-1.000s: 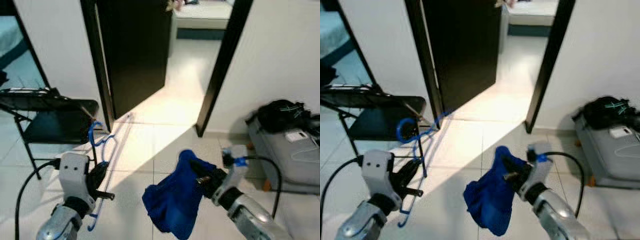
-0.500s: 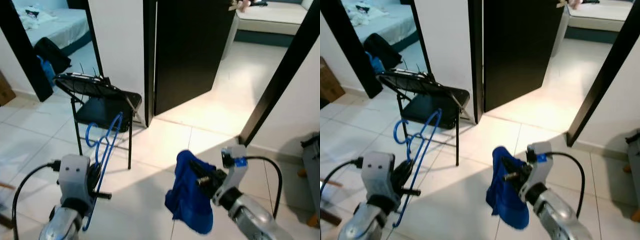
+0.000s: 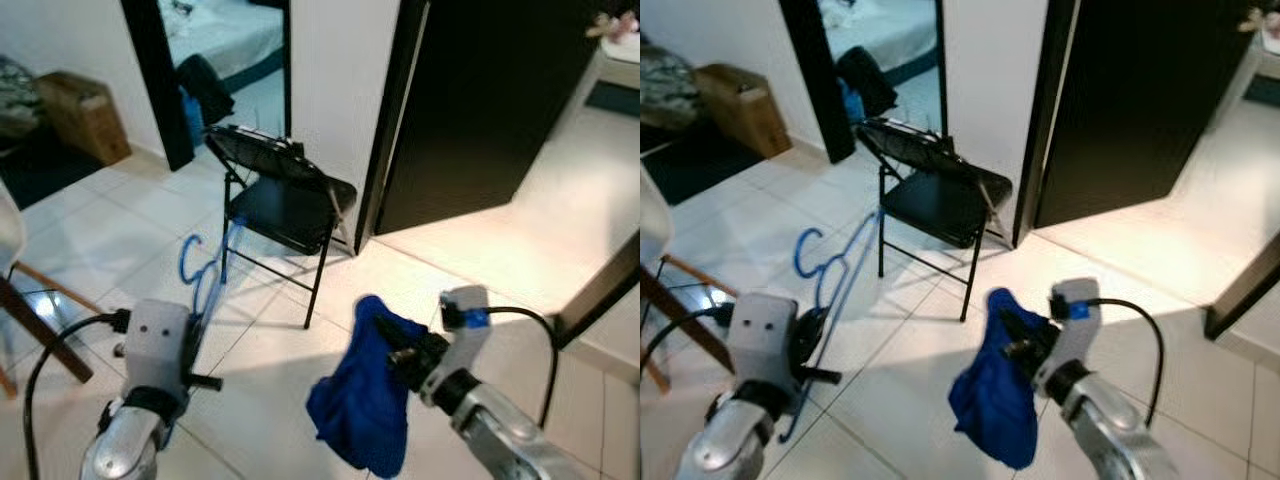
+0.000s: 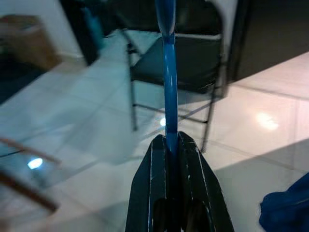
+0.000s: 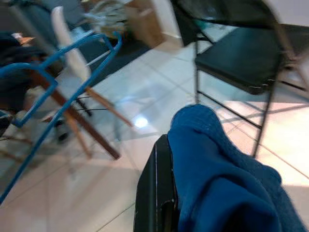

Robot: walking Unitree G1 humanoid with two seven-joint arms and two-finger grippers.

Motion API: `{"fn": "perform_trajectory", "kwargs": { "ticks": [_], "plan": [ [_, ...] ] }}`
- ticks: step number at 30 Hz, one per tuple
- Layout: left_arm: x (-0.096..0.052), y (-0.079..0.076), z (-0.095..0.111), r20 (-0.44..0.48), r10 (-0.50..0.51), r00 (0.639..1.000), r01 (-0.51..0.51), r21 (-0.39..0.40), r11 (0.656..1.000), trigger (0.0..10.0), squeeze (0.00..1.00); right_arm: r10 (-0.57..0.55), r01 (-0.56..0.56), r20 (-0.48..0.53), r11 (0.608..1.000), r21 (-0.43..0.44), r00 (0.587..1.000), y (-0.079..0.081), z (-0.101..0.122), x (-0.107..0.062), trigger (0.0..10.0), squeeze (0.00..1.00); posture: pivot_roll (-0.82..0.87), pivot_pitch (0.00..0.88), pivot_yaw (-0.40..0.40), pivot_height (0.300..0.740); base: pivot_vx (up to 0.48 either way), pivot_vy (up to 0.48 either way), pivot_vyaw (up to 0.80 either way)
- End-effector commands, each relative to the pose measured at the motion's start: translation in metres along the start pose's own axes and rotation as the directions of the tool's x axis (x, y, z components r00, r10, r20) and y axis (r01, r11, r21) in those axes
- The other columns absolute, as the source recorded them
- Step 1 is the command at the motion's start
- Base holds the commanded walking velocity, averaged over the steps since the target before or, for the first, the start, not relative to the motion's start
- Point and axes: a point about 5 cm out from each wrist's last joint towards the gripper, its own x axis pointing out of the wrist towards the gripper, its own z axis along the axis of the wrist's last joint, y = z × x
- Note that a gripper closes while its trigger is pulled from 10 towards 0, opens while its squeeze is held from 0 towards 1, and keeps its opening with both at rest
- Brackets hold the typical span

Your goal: Hang hanger

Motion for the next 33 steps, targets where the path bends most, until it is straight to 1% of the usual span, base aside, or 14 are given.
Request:
{"fn": "perform_trajectory", "kwargs": {
  "ticks": [1, 5, 10, 33],
  "plan": [
    [-0.0011, 0.0001, 0.002, 0.013, 0.006, 1.0, -0.007, 0.023, 1.0, 10.0, 0.0, -0.001, 0.001, -0.003, 1.0, 0.004, 1.0, -0.0006, -0.0002, -0.0023, 10.0, 0.0, 0.09, 0.087, -0.046, 0.74, 0.0, 0.0, 0.78],
    [-0.0011, 0.0001, 0.0021, 0.009, 0.019, 1.0, -0.019, 0.045, 0.999, 10.0, 0.0, 0.007, -0.007, -0.009, 1.0, 0.004, 1.0, -0.0002, -0.0007, -0.0019, 10.0, 0.0, 0.09, 0.087, -0.049, 0.74, 0.0, 0.0, 0.78],
    [-0.0016, 0.0, 0.0012, 0.0, 0.026, 1.0, -0.026, 0.051, 0.998, 10.0, 0.0, 0.012, -0.012, -0.014, 1.0, 0.0, 1.0, 0.0002, -0.001, -0.0022, 10.0, 0.0, 0.09, 0.089, -0.048, 0.74, 0.0, 0.0, 0.77],
    [-0.0033, 0.0006, 0.0012, 0.003, 0.044, 0.999, -0.044, 0.04, 0.998, 10.0, 0.0, 0.022, -0.022, -0.024, 1.0, -0.01, 0.999, 0.001, -0.002, -0.0039, 10.0, 0.0, 0.08, 0.085, -0.051, 0.74, 0.382, 0.0, 0.78]
  ]
}}
